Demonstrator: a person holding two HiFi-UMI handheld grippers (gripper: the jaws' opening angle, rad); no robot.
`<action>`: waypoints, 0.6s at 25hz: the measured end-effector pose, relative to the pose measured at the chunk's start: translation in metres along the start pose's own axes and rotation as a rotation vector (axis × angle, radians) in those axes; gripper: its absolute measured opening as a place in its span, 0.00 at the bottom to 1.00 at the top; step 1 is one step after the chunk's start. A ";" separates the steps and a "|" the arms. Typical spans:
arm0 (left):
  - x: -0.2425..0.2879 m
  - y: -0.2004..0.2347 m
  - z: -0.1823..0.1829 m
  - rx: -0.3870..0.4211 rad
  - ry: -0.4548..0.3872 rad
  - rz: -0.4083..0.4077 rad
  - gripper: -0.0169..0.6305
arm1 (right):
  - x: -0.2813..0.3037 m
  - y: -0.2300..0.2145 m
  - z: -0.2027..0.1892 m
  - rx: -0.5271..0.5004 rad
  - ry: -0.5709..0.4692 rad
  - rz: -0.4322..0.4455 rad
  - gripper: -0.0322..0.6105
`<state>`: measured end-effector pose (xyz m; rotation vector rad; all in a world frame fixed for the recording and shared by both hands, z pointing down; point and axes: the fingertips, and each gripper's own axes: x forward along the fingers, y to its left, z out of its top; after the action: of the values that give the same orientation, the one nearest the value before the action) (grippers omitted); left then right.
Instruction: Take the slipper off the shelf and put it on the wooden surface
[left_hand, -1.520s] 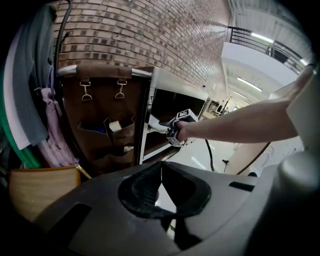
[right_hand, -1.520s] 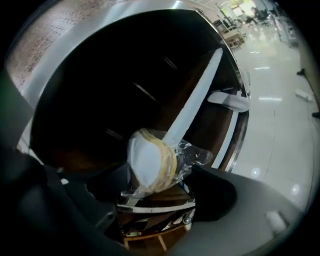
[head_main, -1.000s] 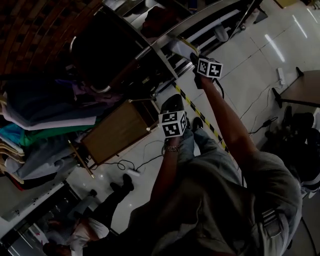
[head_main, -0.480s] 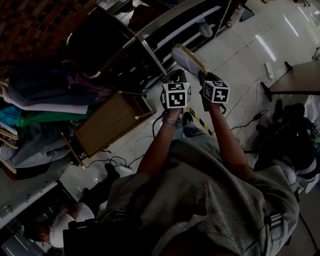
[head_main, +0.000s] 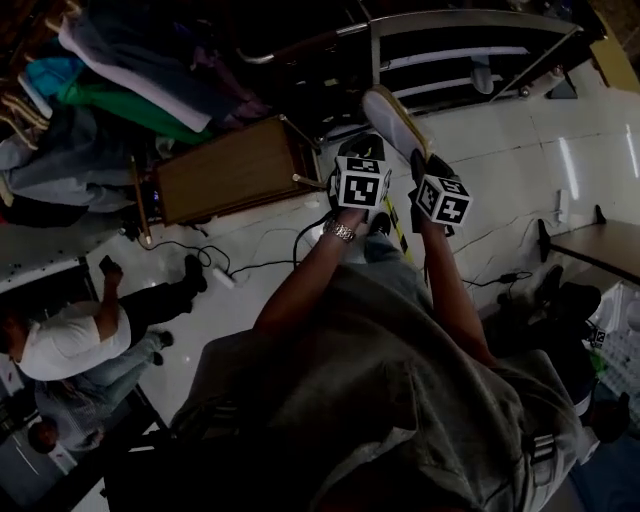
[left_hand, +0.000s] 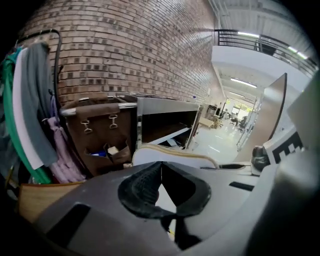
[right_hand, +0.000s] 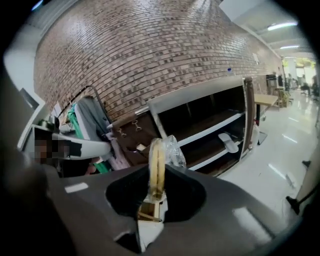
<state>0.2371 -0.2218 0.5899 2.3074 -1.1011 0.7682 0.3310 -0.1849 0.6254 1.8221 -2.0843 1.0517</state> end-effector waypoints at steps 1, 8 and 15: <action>-0.008 0.015 -0.005 -0.020 -0.007 0.020 0.04 | 0.004 0.018 -0.008 -0.021 0.015 0.022 0.15; -0.099 0.121 -0.065 -0.102 -0.034 0.112 0.03 | 0.034 0.154 -0.075 -0.131 0.105 0.119 0.15; -0.216 0.246 -0.181 -0.166 0.003 0.182 0.03 | 0.048 0.308 -0.157 -0.171 0.130 0.097 0.15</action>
<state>-0.1246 -0.1321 0.6224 2.0885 -1.3355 0.7169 -0.0123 -0.1286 0.6485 1.5453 -2.1316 0.9542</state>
